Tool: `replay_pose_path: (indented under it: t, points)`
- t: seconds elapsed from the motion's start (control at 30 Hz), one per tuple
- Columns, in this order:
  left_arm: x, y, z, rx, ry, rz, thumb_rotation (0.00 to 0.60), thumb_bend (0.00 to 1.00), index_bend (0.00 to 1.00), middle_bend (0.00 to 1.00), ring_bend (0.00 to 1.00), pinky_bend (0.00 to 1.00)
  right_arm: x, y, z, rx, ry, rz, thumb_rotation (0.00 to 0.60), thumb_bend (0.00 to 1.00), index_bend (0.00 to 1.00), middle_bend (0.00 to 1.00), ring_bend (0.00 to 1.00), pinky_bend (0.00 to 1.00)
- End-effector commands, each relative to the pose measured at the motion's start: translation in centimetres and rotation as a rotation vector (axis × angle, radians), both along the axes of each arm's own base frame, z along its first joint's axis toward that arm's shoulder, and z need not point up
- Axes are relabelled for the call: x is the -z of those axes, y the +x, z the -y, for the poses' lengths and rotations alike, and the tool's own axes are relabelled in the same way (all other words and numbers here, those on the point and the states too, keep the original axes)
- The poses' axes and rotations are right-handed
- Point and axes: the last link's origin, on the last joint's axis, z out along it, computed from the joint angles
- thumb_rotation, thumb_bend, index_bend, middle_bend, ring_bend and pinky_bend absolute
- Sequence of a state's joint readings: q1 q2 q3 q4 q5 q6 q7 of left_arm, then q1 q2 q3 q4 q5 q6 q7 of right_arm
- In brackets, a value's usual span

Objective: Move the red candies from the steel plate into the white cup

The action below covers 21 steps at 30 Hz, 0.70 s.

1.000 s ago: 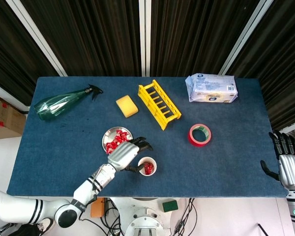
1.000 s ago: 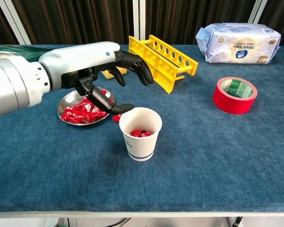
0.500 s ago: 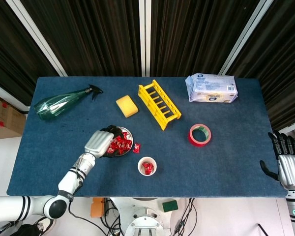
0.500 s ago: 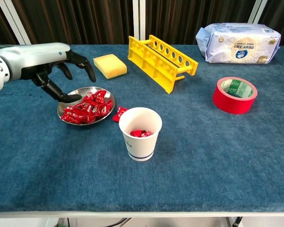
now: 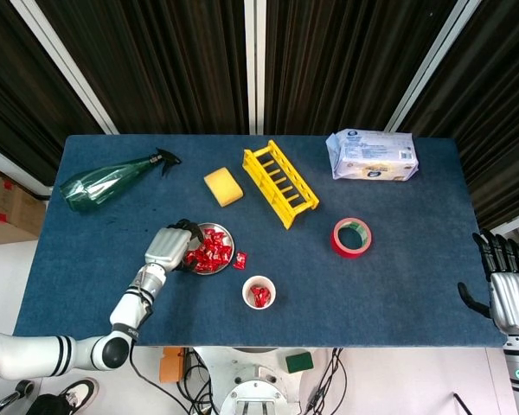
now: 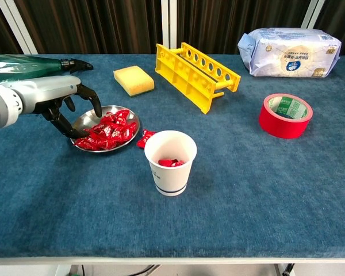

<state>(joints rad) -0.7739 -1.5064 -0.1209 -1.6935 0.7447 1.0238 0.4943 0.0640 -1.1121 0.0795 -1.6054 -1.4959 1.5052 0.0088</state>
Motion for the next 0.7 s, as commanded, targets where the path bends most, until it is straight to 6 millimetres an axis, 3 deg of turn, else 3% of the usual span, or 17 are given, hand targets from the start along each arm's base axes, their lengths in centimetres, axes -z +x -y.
replay_pose_path:
  t: [0.03,0.7]
  points:
    - [0.0,0.4,0.0,0.0,-0.01,0.027,0.6,0.26,0.37,0.2,0.1,0.25,0.0,0.0,0.0,0.0,0.001,0.0,0.6,0.3,0.0,0.0,0.0,0.0]
    - [1.8,1.3,-0.6,0.055,0.009,-0.017,0.59,0.22,0.4,0.21,0.1,0.25,0.1,-0.1,0.2,0.007,0.004,-0.001,0.6,0.3,0.0,0.0,0.0,0.0]
